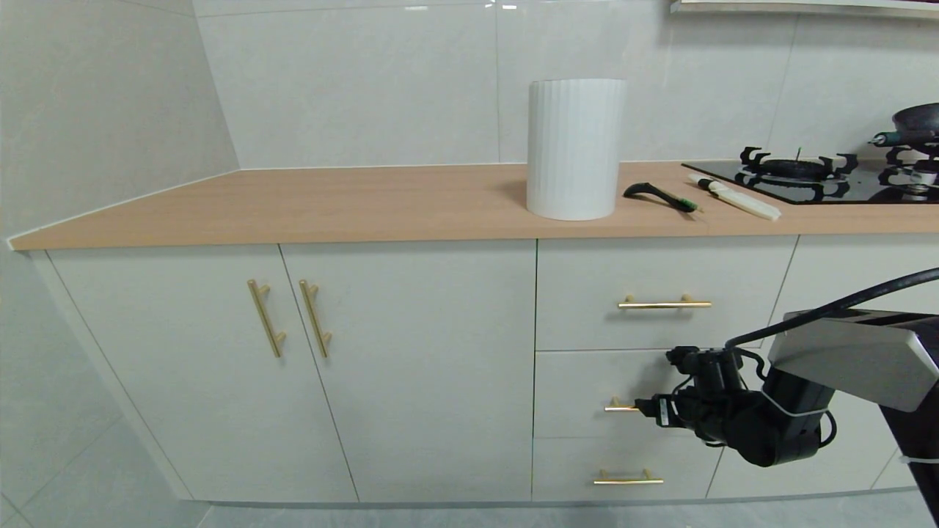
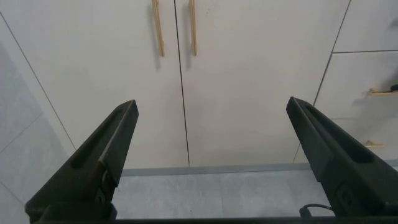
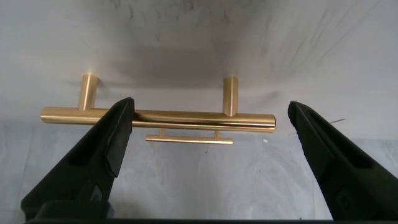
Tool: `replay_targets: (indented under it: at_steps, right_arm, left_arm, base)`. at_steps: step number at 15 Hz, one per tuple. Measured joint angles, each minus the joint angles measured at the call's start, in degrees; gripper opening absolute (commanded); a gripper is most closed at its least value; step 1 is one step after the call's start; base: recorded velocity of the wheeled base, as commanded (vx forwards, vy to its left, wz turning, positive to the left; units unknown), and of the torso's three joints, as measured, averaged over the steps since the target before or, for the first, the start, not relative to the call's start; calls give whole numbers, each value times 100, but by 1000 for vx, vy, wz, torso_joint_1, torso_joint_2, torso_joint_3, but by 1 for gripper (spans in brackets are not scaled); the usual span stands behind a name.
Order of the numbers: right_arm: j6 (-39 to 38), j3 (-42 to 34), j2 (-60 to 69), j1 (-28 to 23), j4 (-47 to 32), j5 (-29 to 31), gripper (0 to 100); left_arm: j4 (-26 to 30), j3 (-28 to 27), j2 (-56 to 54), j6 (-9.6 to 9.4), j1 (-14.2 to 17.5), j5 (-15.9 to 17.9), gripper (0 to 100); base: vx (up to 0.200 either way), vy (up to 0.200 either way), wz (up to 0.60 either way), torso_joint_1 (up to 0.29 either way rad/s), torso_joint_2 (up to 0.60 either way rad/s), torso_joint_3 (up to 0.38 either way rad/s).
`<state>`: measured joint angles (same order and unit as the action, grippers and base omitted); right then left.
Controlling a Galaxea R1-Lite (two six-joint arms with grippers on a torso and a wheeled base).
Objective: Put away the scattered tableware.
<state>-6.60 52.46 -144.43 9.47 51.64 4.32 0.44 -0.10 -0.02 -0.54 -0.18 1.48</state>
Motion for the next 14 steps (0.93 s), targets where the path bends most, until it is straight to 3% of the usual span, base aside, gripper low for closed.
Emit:
replay_targets:
  at_steps: [10, 14]
  right_arm:
    - [30, -141, 174, 26, -513, 9, 100]
    - [33, -791, 1091, 144, -1447, -29, 100]
  left_arm:
    - [0, 0, 0, 0, 0, 2, 100]
    - [0, 0, 0, 0, 0, 2, 100]
  base:
    - [0, 0, 0, 0, 0, 0]
    - [0, 0, 0, 0, 0, 0]
